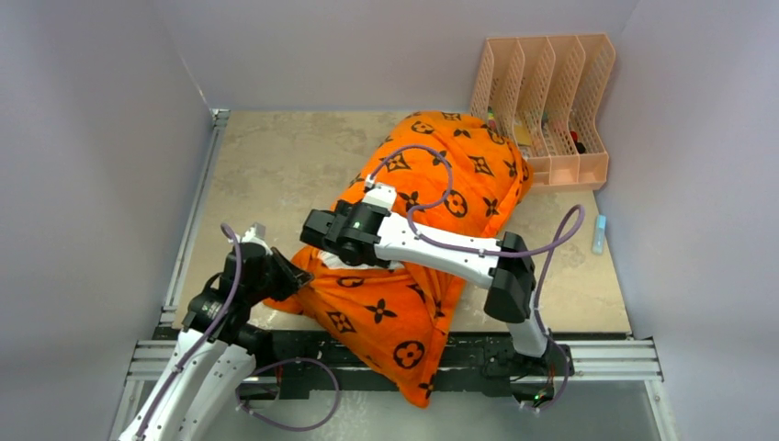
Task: Remove the pillowcase from the pillow
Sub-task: Remove the pillow from the pillowcase.
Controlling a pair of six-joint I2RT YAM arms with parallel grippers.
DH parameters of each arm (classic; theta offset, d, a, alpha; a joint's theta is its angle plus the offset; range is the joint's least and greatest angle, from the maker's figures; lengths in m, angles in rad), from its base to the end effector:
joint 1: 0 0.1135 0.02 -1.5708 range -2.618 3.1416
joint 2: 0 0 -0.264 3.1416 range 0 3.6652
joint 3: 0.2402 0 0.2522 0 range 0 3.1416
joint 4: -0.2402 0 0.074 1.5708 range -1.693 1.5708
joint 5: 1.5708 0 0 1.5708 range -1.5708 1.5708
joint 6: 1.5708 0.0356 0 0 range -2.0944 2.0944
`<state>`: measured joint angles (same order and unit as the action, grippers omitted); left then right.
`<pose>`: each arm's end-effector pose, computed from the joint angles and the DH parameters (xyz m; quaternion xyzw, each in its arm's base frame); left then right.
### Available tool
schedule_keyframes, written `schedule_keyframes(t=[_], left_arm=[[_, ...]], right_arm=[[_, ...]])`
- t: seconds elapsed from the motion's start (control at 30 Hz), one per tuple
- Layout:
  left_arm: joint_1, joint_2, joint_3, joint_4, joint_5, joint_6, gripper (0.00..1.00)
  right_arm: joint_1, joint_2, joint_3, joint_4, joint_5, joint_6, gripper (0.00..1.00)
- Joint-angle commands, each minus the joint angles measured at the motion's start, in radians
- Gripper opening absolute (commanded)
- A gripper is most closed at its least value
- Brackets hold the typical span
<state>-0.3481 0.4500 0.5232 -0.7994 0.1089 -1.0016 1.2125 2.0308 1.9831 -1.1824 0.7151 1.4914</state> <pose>0.0964 -0.0391 0.2334 -0.2712 0.8698 -0.2945 0.2885 0.1686 0.3837 0.3032 0.1871 0.9060 0.0801 0.3712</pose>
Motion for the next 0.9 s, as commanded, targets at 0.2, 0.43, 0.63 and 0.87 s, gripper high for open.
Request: schedule_keyframes(t=[0.2, 0.43, 0.63, 0.87], left_arm=[[-0.002, 0.01, -0.02, -0.093, 0.015, 0.041, 0.0], [-0.002, 0.024, -0.038, -0.056, 0.034, 0.031, 0.0], [-0.002, 0.029, -0.03, -0.064, 0.024, 0.041, 0.0], [-0.002, 0.025, -0.009, -0.038, 0.037, 0.027, 0.06]], right_arm=[[-0.061, 0.2, 0.042, -0.198, 0.093, 0.117, 0.99], [-0.055, 0.334, -0.134, -0.028, -0.128, 0.082, 0.99], [-0.086, 0.397, -0.29, 0.043, -0.103, 0.076, 0.86], [-0.072, 0.382, -0.305, -0.036, 0.033, 0.113, 0.24]])
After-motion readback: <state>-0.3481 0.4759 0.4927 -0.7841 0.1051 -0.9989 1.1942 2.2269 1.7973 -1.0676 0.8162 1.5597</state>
